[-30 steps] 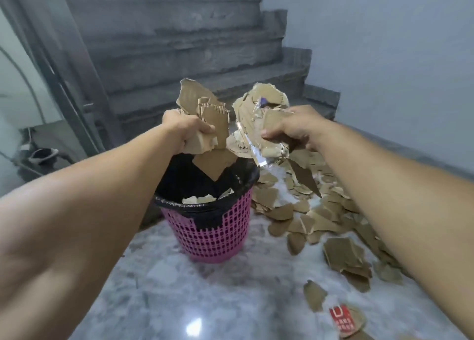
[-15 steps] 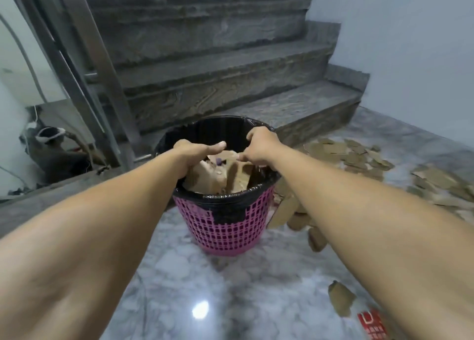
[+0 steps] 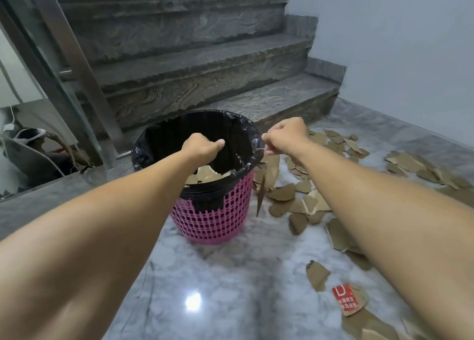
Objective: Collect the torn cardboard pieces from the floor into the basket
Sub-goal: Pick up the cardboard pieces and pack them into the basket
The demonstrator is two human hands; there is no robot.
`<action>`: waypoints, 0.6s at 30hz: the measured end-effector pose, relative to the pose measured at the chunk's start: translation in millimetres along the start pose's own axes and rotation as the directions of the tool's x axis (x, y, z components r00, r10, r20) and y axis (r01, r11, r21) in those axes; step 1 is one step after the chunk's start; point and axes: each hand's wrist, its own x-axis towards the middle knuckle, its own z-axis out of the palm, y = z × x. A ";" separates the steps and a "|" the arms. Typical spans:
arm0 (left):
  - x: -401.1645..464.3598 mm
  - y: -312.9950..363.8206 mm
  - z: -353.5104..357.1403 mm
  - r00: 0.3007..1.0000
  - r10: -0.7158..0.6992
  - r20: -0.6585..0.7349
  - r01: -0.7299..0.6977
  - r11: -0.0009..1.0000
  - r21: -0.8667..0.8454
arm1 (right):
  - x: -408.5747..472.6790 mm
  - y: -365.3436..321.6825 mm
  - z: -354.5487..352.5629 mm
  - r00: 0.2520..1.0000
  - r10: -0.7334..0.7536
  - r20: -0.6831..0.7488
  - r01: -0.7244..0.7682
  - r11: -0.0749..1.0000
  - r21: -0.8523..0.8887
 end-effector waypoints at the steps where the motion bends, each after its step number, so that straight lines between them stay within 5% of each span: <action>1: -5.4 5.4 4.7 0.999 0.033 -0.006 -0.033 0.999 0.018 | 0.1 6.1 -5.5 1.000 0.011 -0.014 -0.011 1.000 -0.003; 8: -44.8 31.3 62.7 0.946 0.322 -0.028 -0.301 0.908 0.292 | -9.7 75.7 -58.4 0.993 0.119 -0.004 -0.119 0.992 -0.046; 13: -65.8 28.9 120.4 0.723 0.683 0.105 -0.557 0.486 0.674 | -24.5 144.5 -99.5 0.975 0.223 0.021 -0.220 0.971 -0.090; 15: -76.8 29.7 145.5 0.676 0.709 0.202 -0.622 0.402 0.671 | -33.8 170.3 -118.0 0.965 0.264 0.007 -0.262 0.960 -0.100; 18: -92.3 29.2 183.1 0.698 0.631 0.338 -0.675 0.425 0.603 | -48.6 211.1 -145.1 0.935 0.355 0.000 -0.350 0.921 -0.173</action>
